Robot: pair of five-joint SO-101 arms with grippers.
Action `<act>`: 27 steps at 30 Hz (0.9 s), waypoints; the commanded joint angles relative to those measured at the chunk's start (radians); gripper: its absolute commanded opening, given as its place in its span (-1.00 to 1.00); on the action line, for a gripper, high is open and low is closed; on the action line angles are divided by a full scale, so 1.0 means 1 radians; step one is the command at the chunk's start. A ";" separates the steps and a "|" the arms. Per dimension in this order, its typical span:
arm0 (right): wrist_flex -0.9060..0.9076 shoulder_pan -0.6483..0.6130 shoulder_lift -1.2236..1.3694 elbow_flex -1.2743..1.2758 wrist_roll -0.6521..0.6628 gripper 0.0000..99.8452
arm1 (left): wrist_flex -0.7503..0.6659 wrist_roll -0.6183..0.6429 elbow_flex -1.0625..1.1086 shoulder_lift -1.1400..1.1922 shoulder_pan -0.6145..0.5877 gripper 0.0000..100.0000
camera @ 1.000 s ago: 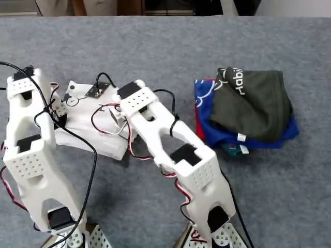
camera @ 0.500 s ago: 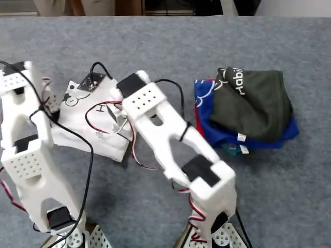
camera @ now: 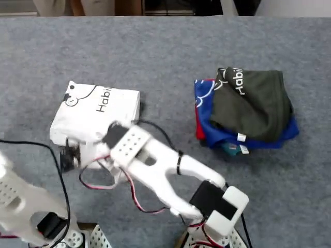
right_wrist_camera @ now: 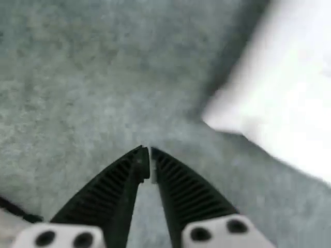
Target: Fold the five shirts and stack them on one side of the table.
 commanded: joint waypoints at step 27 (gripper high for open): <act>-0.043 0.004 0.031 -0.251 0.018 -0.44 | -0.189 -0.003 0.137 -0.058 -0.198 -0.86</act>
